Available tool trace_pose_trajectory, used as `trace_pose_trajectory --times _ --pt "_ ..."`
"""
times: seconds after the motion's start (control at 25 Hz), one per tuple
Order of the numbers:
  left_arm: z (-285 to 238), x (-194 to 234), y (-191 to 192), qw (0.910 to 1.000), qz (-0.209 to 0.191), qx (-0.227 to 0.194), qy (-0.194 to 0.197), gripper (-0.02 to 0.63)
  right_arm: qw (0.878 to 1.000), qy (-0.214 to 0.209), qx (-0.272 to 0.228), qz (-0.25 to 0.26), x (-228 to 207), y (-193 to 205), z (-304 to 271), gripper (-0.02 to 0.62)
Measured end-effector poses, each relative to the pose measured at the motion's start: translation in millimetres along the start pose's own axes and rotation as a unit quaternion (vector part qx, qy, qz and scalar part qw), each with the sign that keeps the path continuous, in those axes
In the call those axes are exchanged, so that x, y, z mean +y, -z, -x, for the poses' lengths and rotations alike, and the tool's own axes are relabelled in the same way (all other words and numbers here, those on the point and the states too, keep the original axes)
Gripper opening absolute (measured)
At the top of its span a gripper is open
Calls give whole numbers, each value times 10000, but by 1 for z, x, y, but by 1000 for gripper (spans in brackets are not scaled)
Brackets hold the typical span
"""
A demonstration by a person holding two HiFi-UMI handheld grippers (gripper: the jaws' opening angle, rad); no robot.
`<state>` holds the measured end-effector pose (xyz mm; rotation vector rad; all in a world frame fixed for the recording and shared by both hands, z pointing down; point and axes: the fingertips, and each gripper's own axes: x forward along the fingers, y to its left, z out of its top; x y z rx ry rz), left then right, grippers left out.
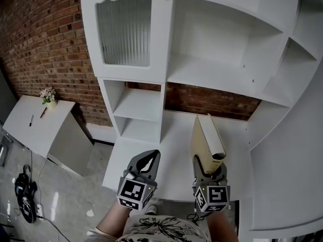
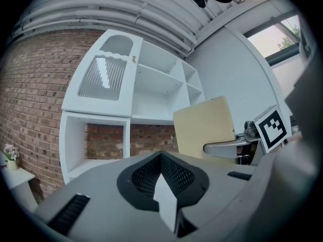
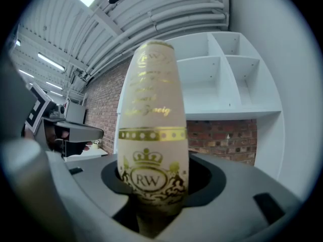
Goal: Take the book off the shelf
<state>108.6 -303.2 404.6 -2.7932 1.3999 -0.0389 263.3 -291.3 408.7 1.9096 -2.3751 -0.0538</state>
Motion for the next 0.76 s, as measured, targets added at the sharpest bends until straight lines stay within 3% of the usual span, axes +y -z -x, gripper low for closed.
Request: trace_pose_trajectory --times 0.76 --pt "-14 10 0 9999 49 -46 159 12 9999 140 5 -4 -1 0 -6 230"
